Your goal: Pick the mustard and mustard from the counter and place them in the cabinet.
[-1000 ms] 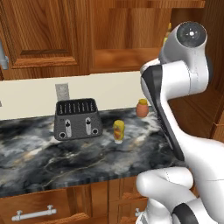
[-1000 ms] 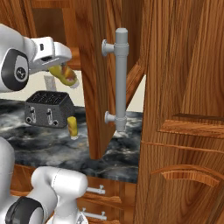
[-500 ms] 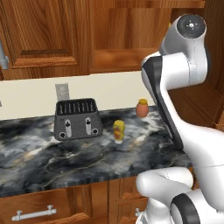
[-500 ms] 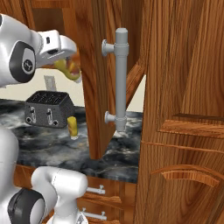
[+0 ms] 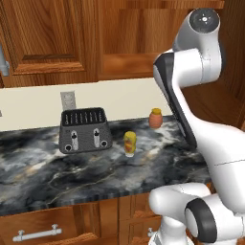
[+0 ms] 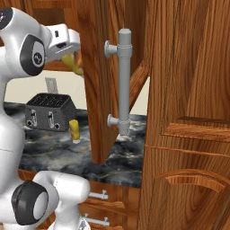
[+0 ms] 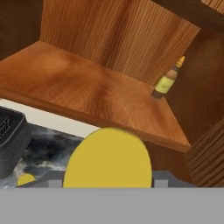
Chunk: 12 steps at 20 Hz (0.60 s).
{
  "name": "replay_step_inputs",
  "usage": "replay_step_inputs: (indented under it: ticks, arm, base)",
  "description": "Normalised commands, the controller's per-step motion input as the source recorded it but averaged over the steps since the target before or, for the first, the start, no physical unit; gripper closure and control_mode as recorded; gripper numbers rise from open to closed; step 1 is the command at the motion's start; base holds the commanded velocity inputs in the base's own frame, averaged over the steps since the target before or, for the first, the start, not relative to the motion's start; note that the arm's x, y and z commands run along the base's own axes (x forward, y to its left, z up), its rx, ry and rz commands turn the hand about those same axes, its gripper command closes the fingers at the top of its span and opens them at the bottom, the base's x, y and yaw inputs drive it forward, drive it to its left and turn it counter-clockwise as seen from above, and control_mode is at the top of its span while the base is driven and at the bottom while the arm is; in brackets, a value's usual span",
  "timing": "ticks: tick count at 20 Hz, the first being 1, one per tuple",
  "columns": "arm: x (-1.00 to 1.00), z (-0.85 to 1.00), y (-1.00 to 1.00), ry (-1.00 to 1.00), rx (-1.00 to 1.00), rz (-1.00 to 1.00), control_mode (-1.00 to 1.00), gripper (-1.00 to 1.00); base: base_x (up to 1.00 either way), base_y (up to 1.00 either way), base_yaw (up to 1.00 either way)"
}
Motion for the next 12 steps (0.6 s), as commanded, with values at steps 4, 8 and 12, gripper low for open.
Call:
replay_step_inputs:
  ticks: [4, 8, 12]
  arm:
    - [0.33, 0.02, -0.08, 0.0, -0.03, 0.0, -1.0, 1.0]
    - [0.4, 0.0, -0.1, 0.0, -0.02, 0.0, -1.0, 1.0]
    - [0.46, 0.0, -0.13, 0.0, -0.01, 0.0, -1.0, 1.0]
  base:
    - [0.0, 0.0, 0.0]
    - [0.0, 0.0, 0.0]
    - [0.0, 0.0, 0.0]
